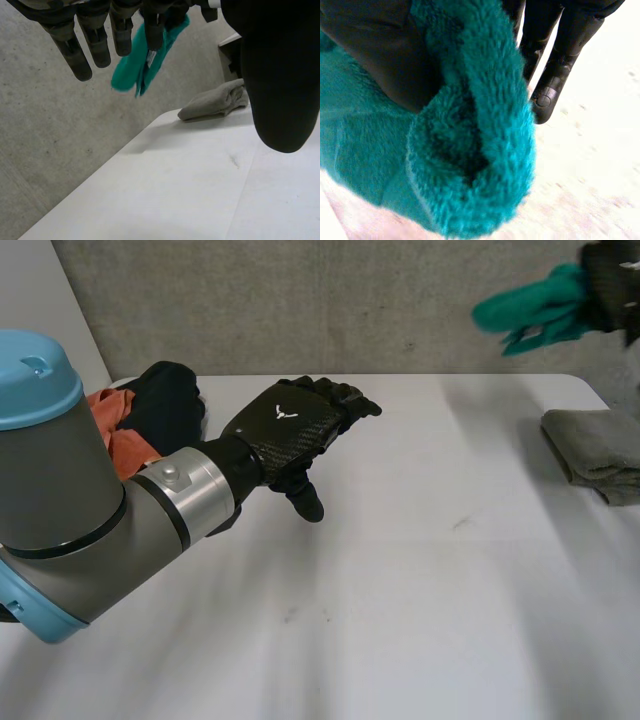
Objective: Fold the laundry.
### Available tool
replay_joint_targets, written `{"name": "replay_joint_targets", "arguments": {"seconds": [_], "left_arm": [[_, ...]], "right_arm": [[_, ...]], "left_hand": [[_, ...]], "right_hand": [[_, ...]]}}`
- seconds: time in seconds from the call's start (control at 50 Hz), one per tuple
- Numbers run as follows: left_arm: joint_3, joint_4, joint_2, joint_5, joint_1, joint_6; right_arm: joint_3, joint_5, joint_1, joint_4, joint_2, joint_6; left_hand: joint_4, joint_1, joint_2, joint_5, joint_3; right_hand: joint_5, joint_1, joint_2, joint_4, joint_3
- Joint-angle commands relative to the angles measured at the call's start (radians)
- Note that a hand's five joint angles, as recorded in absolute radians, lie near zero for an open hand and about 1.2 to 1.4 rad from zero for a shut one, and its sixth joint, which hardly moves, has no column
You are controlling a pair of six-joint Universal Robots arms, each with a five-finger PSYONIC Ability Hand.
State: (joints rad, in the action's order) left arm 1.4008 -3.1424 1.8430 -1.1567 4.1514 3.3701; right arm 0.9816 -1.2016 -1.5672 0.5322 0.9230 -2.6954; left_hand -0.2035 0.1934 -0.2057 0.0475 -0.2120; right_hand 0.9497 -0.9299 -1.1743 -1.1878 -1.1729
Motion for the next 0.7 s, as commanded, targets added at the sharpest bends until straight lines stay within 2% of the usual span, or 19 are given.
{"name": "replay_joint_targets", "arguments": {"seconds": [0.02,0.16,0.24,0.26,0.34,0.6,0.62,0.64,0.66,0.68,0.7], "left_arm": [[0.001,0.002,-0.001,-0.001,0.0,0.0],[0.001,-0.001,-0.001,0.0,0.0,0.0],[0.001,-0.001,0.001,0.0,0.0,0.0],[0.001,-0.001,0.001,0.0,0.0,0.0],[0.001,-0.001,0.001,0.0,-0.002,0.0],[0.001,-0.001,0.001,-0.001,-0.004,0.0],[0.001,-0.001,0.001,-0.001,-0.005,0.0],[0.001,-0.001,-0.001,-0.001,-0.005,0.0],[0.001,-0.001,-0.001,-0.001,-0.005,0.0],[0.001,-0.001,-0.001,-0.001,-0.005,0.0],[0.001,-0.001,-0.001,-0.001,-0.005,0.0]], "right_arm": [[-0.072,0.028,0.165,0.02,-0.143,0.012],[-0.018,0.059,0.243,0.064,-0.259,0.054],[0.058,0.164,0.312,0.092,-0.306,0.112],[0.087,0.219,0.335,0.098,-0.314,0.138],[0.143,0.298,0.361,0.097,-0.314,0.195],[0.209,0.301,0.372,0.084,-0.216,0.158],[0.21,0.301,0.372,0.081,-0.21,0.146],[0.218,0.298,0.371,0.072,-0.191,0.119],[0.219,0.294,0.371,0.065,-0.182,0.105],[0.221,0.287,0.372,0.052,-0.176,0.094],[0.219,0.265,0.374,0.025,-0.165,0.068]], "left_hand": [[-0.016,0.026,-0.014,-0.003,-0.007],[-0.019,0.029,-0.017,0.0,-0.01],[-0.019,0.029,-0.017,0.0,-0.01],[-0.019,0.029,-0.017,0.0,-0.01],[-0.019,0.029,-0.017,0.0,-0.01],[-0.019,0.029,-0.017,0.0,-0.01],[-0.019,0.029,-0.017,0.0,-0.01],[-0.016,0.026,-0.014,-0.003,-0.007],[-0.016,0.026,-0.014,-0.003,-0.007],[-0.019,0.029,-0.017,0.0,-0.01],[-0.019,0.029,-0.017,0.0,-0.01]], "right_hand": [[0.272,-0.466,-0.222,-0.209,-0.223],[0.272,-0.466,-0.222,-0.209,-0.223],[0.272,-0.466,-0.222,-0.209,-0.223],[0.272,-0.466,-0.222,-0.209,-0.223],[0.272,-0.466,-0.222,-0.209,-0.223],[0.272,-0.466,-0.222,-0.209,-0.223],[0.128,-0.322,-0.078,-0.064,-0.079],[-0.446,0.252,0.496,0.51,0.495],[-0.708,0.513,0.758,0.771,0.756],[-0.931,0.737,0.981,0.995,0.98],[-0.95,0.755,1.0,1.013,0.998]]}}
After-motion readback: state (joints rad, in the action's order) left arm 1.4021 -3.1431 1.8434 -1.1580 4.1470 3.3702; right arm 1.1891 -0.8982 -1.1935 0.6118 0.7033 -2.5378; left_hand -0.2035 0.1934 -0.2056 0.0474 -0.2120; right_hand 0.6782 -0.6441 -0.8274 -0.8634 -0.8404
